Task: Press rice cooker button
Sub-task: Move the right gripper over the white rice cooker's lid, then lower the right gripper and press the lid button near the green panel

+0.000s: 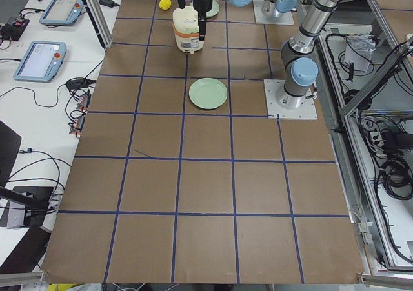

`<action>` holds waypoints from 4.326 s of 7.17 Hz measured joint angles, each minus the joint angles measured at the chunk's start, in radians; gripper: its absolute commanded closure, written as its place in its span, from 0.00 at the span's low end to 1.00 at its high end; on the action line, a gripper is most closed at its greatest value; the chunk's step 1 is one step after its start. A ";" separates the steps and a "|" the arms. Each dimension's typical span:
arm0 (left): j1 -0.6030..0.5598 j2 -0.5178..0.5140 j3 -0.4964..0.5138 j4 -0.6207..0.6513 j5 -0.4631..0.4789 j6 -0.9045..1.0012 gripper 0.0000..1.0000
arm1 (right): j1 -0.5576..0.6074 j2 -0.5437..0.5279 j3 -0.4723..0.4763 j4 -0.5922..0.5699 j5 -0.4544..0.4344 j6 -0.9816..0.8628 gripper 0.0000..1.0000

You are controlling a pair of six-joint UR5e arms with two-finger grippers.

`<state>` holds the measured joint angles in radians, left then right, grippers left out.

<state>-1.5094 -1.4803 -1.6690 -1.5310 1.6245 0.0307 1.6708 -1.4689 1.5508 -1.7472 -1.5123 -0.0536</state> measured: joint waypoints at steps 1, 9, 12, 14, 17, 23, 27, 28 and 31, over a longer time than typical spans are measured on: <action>0.000 0.000 0.000 0.000 0.000 0.000 0.00 | 0.014 0.013 0.001 -0.003 0.004 0.004 0.92; 0.000 0.000 0.000 0.000 0.000 0.000 0.00 | 0.091 0.137 -0.001 -0.108 0.010 0.024 0.92; 0.000 0.000 0.000 0.000 0.000 0.000 0.00 | 0.093 0.171 -0.009 -0.147 0.001 0.024 0.92; 0.000 0.000 0.000 0.000 0.000 0.000 0.00 | 0.108 0.198 -0.039 -0.154 -0.005 0.025 0.92; 0.000 0.000 0.000 -0.001 0.000 0.000 0.00 | 0.126 0.221 -0.053 -0.156 -0.002 0.024 0.92; 0.000 0.000 0.000 0.000 0.000 0.000 0.00 | 0.116 0.224 -0.043 -0.150 0.010 0.006 0.93; 0.000 0.000 0.000 0.000 0.000 0.000 0.00 | 0.113 0.222 -0.019 -0.155 0.013 0.005 0.93; 0.000 0.000 0.000 0.000 0.000 0.000 0.00 | 0.113 0.221 -0.013 -0.160 0.012 0.005 0.93; 0.000 0.000 0.000 0.000 0.000 0.000 0.00 | 0.110 0.222 -0.007 -0.164 0.012 0.005 0.93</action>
<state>-1.5095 -1.4803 -1.6690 -1.5309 1.6245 0.0307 1.7808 -1.2464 1.5437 -1.9108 -1.5002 -0.0481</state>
